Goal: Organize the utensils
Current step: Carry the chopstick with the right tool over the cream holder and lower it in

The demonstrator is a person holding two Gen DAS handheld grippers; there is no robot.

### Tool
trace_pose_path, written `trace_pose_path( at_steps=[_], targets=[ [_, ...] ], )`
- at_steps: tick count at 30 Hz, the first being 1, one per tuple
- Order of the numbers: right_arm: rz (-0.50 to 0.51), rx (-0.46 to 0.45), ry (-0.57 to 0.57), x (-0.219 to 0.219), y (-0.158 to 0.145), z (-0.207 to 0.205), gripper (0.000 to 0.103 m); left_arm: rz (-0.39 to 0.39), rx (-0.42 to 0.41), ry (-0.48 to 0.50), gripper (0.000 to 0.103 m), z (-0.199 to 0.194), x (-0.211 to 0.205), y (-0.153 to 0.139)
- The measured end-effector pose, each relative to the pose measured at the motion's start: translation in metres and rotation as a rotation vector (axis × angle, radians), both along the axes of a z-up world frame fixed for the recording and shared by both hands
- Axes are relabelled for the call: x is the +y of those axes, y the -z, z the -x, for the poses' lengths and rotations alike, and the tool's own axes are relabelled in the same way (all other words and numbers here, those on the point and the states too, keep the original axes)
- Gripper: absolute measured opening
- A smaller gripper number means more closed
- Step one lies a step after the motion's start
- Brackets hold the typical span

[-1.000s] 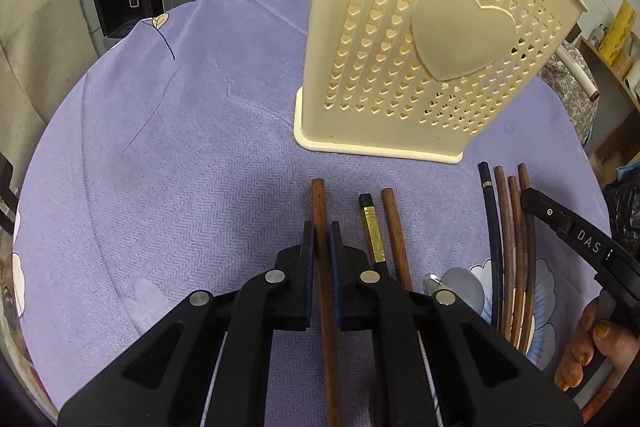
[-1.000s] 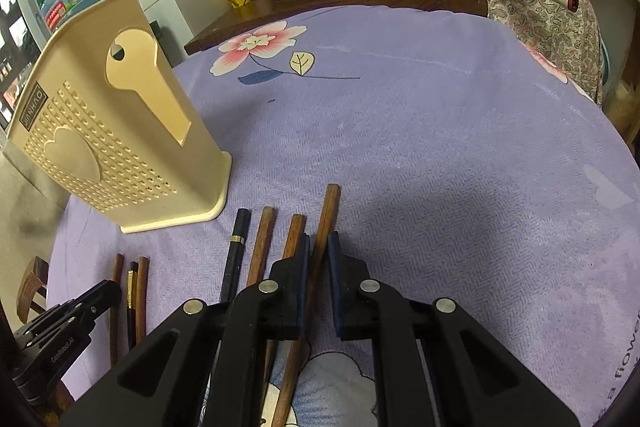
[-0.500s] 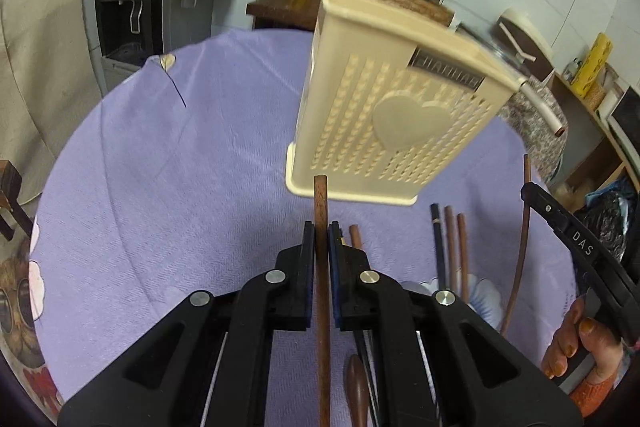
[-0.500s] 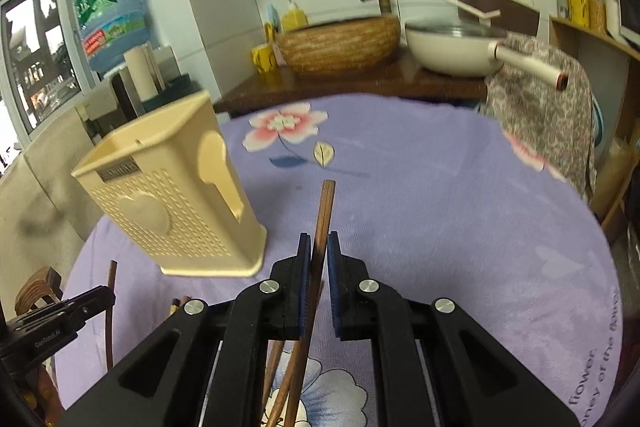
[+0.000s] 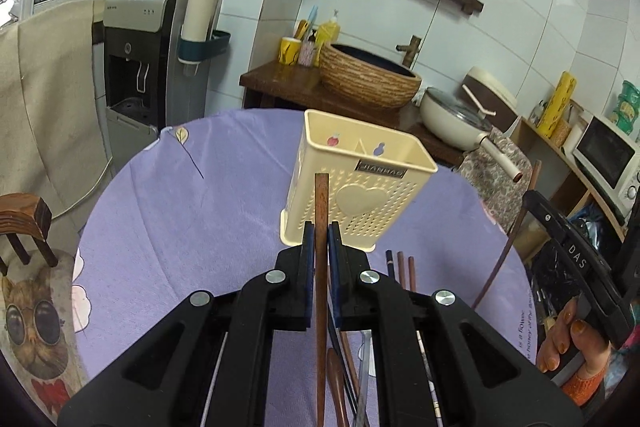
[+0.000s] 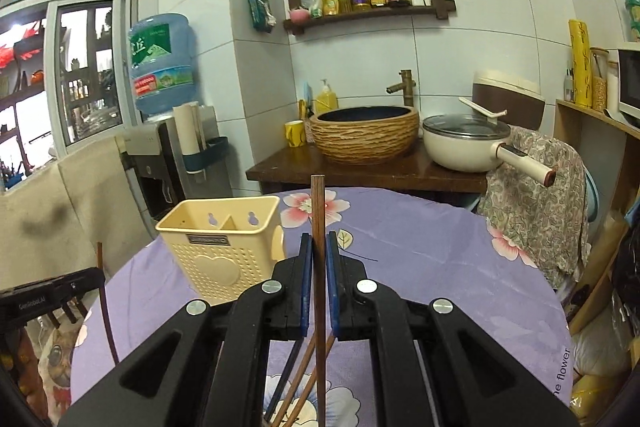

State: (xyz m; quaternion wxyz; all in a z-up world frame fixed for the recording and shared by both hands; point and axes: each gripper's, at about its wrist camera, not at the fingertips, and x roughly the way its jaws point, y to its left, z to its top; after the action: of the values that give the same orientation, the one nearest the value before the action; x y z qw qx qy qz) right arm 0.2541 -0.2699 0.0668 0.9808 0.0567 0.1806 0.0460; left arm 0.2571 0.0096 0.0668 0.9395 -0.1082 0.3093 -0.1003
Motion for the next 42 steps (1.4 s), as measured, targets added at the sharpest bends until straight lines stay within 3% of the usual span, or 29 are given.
trace_pose_path(
  at_steps=[10, 29, 35, 42],
  targets=[
    [-0.007, -0.011, -0.072, -0.005, -0.019, 0.020, 0.007, 0.002, -0.080, 0.013, 0.007, 0.025, 0.002, -0.031],
    [-0.040, 0.049, -0.190, -0.001, -0.043, 0.006, 0.007, -0.038, -0.127, 0.044, 0.007, 0.007, -0.003, -0.075],
    [-0.026, 0.000, -0.234, 0.010, -0.090, -0.009, 0.007, -0.041, -0.144, 0.047, 0.007, -0.019, -0.001, -0.121],
    [-0.017, -0.119, -0.235, 0.034, -0.164, -0.039, 0.007, -0.008, -0.201, 0.008, 0.007, -0.058, 0.001, -0.189]
  ],
)
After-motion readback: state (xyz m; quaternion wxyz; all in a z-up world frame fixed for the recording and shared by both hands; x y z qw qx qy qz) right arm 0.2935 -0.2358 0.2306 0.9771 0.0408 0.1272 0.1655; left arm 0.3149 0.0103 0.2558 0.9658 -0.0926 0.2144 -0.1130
